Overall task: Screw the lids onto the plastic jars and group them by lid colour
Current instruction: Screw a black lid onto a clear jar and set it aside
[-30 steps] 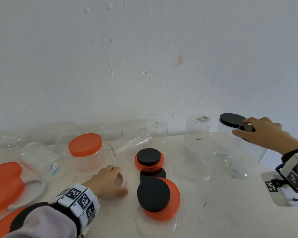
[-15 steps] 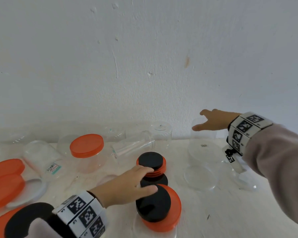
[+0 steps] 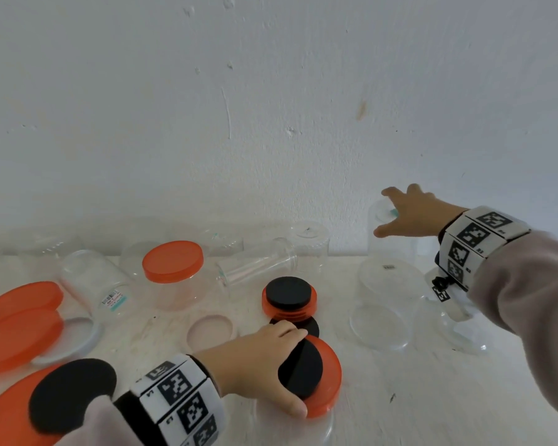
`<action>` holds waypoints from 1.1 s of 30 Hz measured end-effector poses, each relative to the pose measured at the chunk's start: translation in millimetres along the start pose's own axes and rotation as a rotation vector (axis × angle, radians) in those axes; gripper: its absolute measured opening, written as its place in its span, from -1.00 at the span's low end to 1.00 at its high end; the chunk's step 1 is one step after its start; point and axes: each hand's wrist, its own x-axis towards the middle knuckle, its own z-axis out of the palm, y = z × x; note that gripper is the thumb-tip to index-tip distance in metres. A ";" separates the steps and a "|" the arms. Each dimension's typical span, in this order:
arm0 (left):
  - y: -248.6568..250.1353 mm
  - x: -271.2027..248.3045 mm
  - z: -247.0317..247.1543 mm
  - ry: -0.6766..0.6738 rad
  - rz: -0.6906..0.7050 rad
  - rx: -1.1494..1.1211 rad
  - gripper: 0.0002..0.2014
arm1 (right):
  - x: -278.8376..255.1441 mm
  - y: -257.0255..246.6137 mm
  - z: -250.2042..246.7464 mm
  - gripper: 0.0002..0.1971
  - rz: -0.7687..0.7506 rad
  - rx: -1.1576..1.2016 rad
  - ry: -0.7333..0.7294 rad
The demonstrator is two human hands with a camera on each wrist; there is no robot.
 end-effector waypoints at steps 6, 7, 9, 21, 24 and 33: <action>-3.1 -4.9 -1.2 0.111 0.002 -0.039 0.01 | -23.1 -9.7 -19.8 -0.12 -0.025 0.084 0.191; -4.6 -6.9 -2.3 0.139 0.001 -0.055 0.01 | -28.3 -12.9 -21.6 -0.12 -0.040 0.105 0.232; -9.3 -12.4 -5.4 0.199 -0.008 -0.100 0.00 | -39.3 -19.5 -23.6 -0.13 -0.089 0.180 0.331; -45.3 -70.4 -36.5 0.712 -0.025 -0.450 -0.61 | -91.4 -77.2 0.4 -0.34 -0.084 0.657 0.286; -57.2 -83.0 -40.2 0.761 -0.098 -0.517 -0.65 | -104.2 -96.9 13.7 -0.39 -0.035 0.871 0.126; -68.0 -113.5 -46.9 0.912 -0.200 -0.722 -0.61 | -138.2 -133.7 50.5 -0.63 0.006 1.319 -0.347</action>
